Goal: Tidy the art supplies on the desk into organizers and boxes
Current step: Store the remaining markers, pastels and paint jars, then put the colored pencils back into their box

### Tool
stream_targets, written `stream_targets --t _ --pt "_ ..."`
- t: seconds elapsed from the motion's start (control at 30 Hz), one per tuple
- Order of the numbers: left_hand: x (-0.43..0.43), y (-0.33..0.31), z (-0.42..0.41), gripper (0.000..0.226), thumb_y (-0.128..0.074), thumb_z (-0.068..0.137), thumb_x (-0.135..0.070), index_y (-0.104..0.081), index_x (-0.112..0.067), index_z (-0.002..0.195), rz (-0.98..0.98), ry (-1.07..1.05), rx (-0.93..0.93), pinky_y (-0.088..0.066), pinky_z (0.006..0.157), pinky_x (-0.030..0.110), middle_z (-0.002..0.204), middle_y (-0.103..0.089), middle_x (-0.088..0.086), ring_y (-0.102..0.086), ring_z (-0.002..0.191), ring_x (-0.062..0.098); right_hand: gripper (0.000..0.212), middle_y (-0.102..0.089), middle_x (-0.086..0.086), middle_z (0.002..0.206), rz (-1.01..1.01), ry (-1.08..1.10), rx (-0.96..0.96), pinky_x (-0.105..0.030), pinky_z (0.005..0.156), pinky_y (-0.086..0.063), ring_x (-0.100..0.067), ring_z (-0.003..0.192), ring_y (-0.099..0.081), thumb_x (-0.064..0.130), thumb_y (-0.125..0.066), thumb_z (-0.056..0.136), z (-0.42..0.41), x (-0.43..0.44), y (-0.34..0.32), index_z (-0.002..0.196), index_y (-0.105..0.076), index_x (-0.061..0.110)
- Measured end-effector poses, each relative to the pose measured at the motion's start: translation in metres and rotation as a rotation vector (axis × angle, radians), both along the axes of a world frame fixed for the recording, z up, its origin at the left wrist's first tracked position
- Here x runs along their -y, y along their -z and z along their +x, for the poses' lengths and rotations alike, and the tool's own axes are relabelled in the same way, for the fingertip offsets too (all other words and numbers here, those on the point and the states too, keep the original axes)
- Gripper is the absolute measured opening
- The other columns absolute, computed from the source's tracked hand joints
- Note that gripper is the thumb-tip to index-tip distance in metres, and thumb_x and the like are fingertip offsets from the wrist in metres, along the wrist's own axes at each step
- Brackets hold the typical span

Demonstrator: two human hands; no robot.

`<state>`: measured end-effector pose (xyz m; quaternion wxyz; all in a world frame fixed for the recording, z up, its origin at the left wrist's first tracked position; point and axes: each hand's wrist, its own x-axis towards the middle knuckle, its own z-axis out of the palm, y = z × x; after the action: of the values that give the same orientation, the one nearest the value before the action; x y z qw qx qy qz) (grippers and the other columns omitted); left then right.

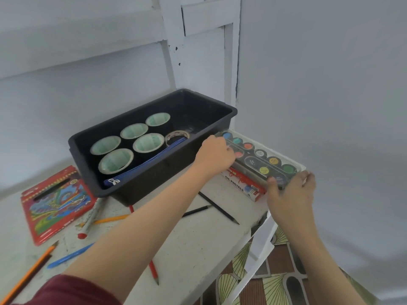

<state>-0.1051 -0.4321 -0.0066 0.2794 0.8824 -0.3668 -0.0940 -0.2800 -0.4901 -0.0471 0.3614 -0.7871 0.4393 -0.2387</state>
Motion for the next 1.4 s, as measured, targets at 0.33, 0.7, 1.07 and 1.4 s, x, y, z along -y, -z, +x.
stream_targets --t 0.33,0.7,1.07,1.4 --pt "-0.081 -0.007 -0.008 0.035 -0.049 0.095 -0.018 -0.055 -0.021 0.129 -0.189 -0.04 -0.067 -0.033 0.085 0.008 0.128 -0.058 -0.005 -0.05 0.11 0.003 0.089 0.012 -0.02 0.155 -0.031 -0.014 -0.059 -0.043 0.114 -0.013 -0.036 0.143 -0.001 0.04 -0.049 0.094 0.01 -0.003 0.0 0.146 0.007 -0.006" --pt "-0.189 -0.013 -0.004 0.023 -0.049 0.095 -0.011 -0.063 -0.027 0.105 -0.369 -0.332 -0.034 -0.04 0.067 -0.001 0.094 -0.061 -0.018 -0.056 0.087 -0.006 0.088 0.007 -0.027 0.154 -0.345 -0.083 -0.298 -0.052 0.113 0.003 -0.04 0.142 0.007 0.049 -0.045 0.091 0.038 -0.045 -0.012 0.147 0.0 -0.002" --pt "-0.338 -0.003 -0.016 0.037 -0.046 0.091 0.004 -0.064 -0.027 0.088 -0.656 -0.767 -0.058 -0.051 0.062 0.017 0.086 -0.069 -0.002 -0.064 0.069 0.0 0.019 -0.067 0.005 0.099 -0.369 -0.718 0.368 -0.019 0.085 -0.046 -0.006 0.093 -0.06 0.01 -0.056 0.09 0.085 -0.145 -0.03 0.105 -0.068 0.013" --pt "-0.506 0.032 -0.074 0.029 -0.046 0.092 0.0 -0.066 -0.02 0.095 -0.658 -1.264 -0.042 -0.046 0.061 0.023 0.085 -0.07 -0.004 -0.064 0.072 0.011 0.013 -0.064 0.009 0.088 -0.269 -1.111 0.446 -0.005 0.074 -0.041 -0.005 0.085 -0.059 0.005 -0.06 0.087 0.128 -0.282 -0.024 0.091 -0.069 0.013"
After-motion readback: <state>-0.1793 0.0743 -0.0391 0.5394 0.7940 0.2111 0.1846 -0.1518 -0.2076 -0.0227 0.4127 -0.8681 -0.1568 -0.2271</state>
